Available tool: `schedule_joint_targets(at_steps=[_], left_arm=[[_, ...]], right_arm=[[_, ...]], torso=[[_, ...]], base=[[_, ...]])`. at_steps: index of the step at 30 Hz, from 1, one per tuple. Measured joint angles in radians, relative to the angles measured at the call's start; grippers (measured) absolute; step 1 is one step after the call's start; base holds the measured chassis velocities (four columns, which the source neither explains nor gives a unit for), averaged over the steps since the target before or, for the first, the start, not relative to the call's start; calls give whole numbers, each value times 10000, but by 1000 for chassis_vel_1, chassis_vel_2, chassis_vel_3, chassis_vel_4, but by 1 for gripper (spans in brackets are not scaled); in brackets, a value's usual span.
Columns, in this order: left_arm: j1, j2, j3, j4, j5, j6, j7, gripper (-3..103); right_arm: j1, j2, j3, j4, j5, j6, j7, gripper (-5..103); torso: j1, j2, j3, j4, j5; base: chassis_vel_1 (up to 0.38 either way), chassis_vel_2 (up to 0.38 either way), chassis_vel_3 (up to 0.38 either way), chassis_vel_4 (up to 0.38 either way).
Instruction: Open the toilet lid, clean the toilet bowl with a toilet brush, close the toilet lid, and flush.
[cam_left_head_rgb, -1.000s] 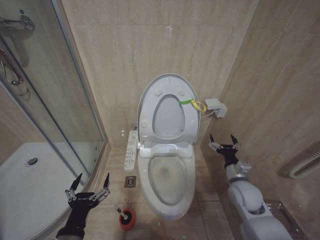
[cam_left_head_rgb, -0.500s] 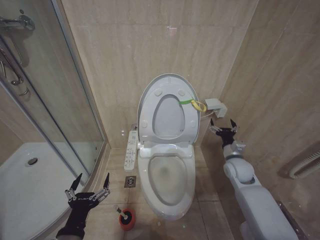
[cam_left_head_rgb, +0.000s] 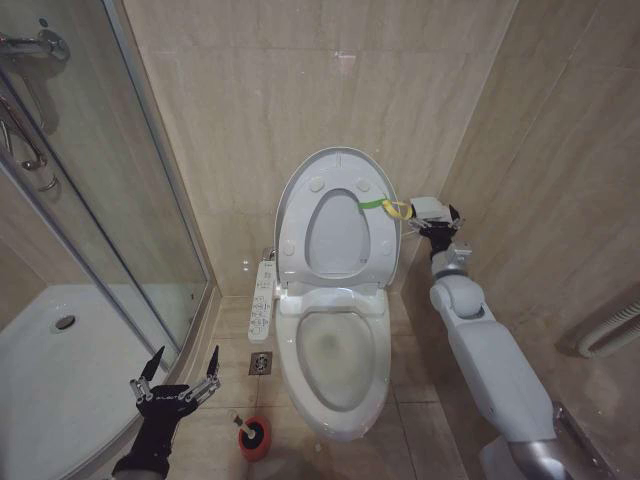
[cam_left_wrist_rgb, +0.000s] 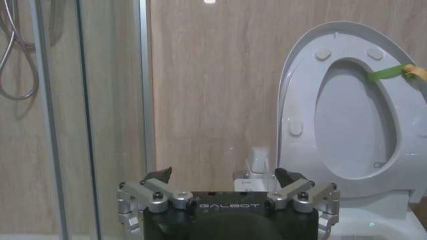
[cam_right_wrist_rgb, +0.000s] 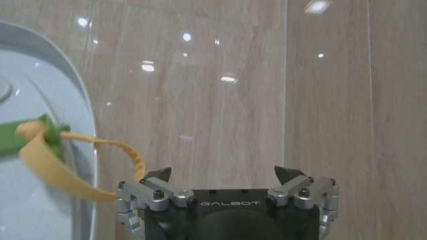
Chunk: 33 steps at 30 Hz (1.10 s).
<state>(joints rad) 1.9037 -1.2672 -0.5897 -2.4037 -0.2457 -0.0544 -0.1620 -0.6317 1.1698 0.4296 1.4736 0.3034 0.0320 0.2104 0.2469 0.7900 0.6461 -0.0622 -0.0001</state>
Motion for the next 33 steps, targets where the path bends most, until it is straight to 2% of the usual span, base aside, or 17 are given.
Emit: schedule_joint_targets(at_steps=[11, 22, 31, 33], left_arm=[[0, 0, -1, 0, 0, 0, 0, 100], [0, 0, -1, 0, 0, 0, 0, 100], [0, 0, 0, 0, 0, 0, 0, 100], [0, 0, -1, 1, 0, 0, 0, 100]], right_arm=[[1642, 237, -406, -1667, -432, 457, -206, 100], [3207, 517, -734, -2666, -598, 533, -303, 100], [3913, 1267, -1393, -3295, -950, 617, -213, 100], [4059, 1526, -1467, -3314, -953, 610, -96, 100]], torso=[[0, 0, 0, 3, 1], [0, 0, 0, 2, -1], [0, 0, 0, 6, 0], [0, 1, -1, -9, -2]], base=[[0, 0, 0, 0], [0, 0, 0, 0], [0, 0, 0, 0], [0, 0, 0, 0]])
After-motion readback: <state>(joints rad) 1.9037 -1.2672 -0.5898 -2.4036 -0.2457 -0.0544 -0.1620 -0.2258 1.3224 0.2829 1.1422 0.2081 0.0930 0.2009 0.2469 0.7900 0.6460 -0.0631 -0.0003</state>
